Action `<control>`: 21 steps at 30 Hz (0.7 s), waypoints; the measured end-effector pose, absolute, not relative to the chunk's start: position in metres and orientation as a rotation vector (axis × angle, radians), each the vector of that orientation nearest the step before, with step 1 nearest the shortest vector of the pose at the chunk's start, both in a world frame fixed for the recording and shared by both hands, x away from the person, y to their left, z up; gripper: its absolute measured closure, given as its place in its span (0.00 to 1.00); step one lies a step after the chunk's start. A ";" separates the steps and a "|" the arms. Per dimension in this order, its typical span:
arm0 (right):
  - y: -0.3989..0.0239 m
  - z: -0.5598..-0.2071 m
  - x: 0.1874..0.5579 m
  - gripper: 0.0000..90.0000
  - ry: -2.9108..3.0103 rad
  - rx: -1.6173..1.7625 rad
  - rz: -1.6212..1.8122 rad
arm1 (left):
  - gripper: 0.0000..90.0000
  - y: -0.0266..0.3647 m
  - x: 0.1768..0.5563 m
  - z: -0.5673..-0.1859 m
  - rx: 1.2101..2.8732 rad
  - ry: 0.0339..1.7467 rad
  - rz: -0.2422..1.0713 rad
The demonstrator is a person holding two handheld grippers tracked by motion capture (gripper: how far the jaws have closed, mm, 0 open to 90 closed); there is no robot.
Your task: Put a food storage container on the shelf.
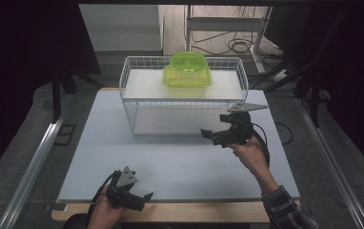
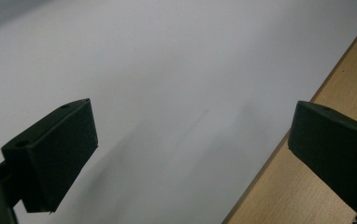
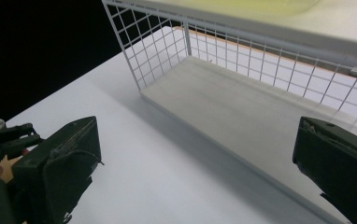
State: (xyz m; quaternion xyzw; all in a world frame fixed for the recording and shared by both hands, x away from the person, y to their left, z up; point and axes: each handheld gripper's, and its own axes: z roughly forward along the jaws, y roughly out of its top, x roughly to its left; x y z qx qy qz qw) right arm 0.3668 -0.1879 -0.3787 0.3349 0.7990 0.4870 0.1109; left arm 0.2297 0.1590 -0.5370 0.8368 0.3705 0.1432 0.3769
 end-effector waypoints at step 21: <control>-0.191 -0.417 0.349 0.02 2.379 0.980 1.373 | 0.02 0.160 0.229 -0.536 2.128 0.951 0.357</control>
